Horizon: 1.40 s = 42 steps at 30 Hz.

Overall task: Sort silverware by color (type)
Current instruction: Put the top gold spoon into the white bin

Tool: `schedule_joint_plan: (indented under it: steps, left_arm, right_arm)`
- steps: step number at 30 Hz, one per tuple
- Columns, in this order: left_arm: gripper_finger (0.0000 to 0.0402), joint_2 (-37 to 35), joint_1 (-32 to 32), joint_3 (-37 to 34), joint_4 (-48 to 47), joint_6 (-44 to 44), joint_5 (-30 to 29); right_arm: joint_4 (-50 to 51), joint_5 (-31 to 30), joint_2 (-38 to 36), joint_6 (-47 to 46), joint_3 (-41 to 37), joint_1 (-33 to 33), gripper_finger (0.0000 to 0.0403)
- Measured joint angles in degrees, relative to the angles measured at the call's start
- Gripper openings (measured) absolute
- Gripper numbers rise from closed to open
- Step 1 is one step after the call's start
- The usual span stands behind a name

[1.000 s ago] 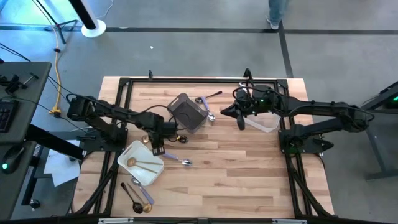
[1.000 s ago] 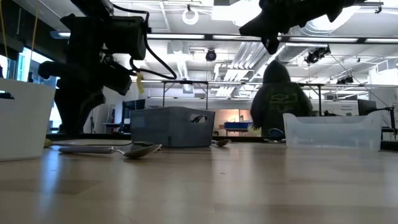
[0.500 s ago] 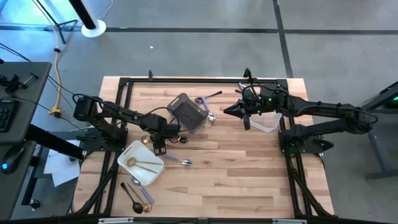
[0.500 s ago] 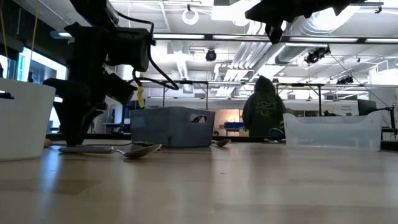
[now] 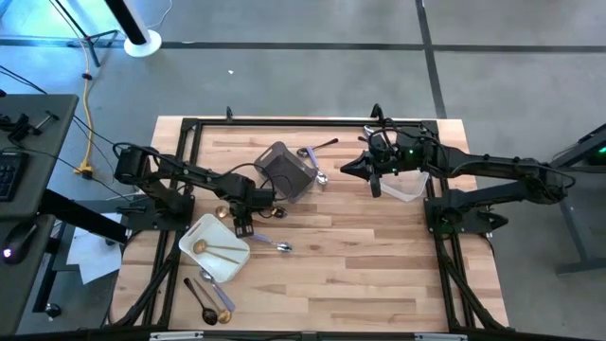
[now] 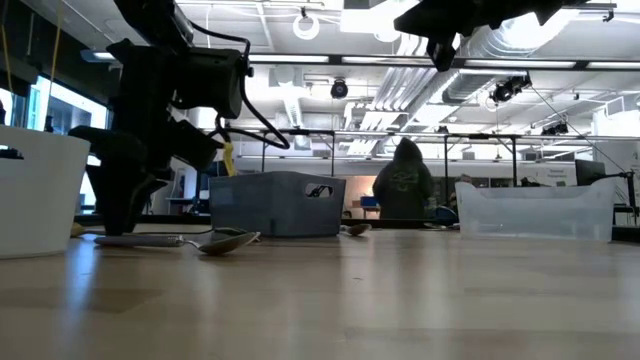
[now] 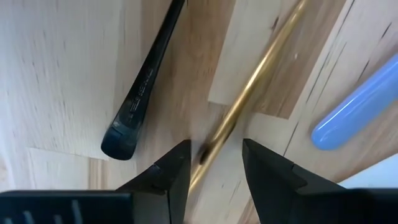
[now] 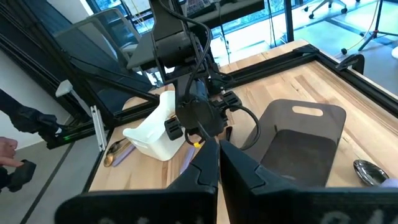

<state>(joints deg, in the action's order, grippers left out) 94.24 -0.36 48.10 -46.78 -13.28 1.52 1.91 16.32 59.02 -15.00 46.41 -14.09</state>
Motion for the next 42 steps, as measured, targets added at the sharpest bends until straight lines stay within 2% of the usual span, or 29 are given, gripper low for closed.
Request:
schedule_joint_plan:
  steps: [4,10,12,26,37,42]
  left_arm:
    - [0.0106,0.04,0.0,0.0,0.4,0.79,-0.24]
    - [0.0022,0.09,-0.02,0.0,0.74,2.04,-0.31]
    - [0.0009,0.11,-0.07,-0.02,0.68,2.96,-0.31]
    - [0.0003,-0.06,-0.07,0.47,-0.16,6.28,-0.07]
    - [0.0001,0.04,-0.02,6.94,-4.56,10.91,0.11]
    - [0.0001,-0.04,-0.02,11.39,-10.22,15.15,0.13]
  right_arm:
    - [0.0,-0.02,0.0,0.45,0.0,-0.02,0.0]
    - [0.0,-0.02,0.0,0.48,0.0,-0.01,0.0]
    - [0.0,-0.02,0.0,0.48,0.0,-0.01,0.0]
    - [0.0,-0.04,0.0,0.48,0.0,0.0,0.0]
    - [0.0,-0.07,0.0,0.48,0.0,-0.01,0.0]
    - [-0.01,-0.07,0.0,0.48,0.0,0.0,0.0]
